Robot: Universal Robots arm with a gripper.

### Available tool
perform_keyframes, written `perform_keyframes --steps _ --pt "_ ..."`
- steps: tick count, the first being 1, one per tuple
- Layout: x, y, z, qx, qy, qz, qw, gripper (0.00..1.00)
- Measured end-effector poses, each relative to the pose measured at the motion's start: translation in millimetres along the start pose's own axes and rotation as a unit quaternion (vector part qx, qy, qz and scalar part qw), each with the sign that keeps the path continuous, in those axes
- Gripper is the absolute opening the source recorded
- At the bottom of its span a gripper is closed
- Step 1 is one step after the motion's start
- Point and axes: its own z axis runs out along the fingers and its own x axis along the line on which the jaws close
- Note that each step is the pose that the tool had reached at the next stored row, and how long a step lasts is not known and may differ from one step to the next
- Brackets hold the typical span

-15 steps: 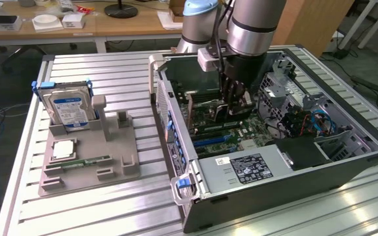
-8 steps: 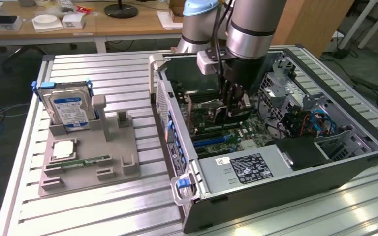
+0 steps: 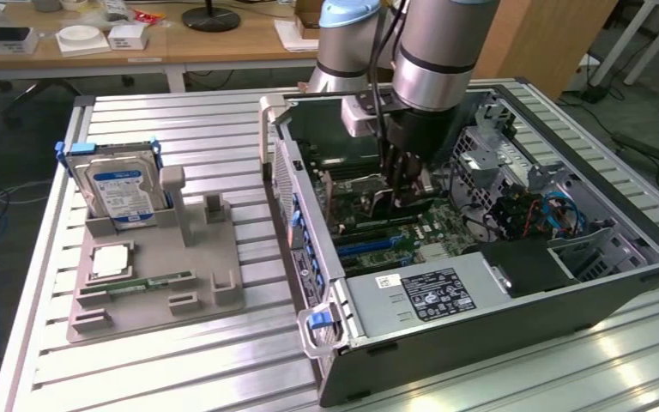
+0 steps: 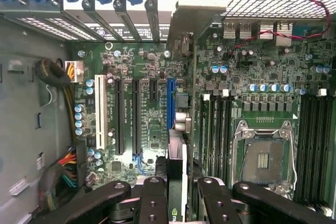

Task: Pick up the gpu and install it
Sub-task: 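Insert the gpu into the slot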

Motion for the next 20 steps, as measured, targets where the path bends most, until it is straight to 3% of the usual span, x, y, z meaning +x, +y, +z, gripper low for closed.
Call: perform_keyframes --steps 14,20 --pt "11.1 1.2 7.2 0.0000 -0.0001 0.000 1.0000 0.27" --pt "11.4 1.9 17.5 0.0000 0.0000 0.000 1.0000 0.27"
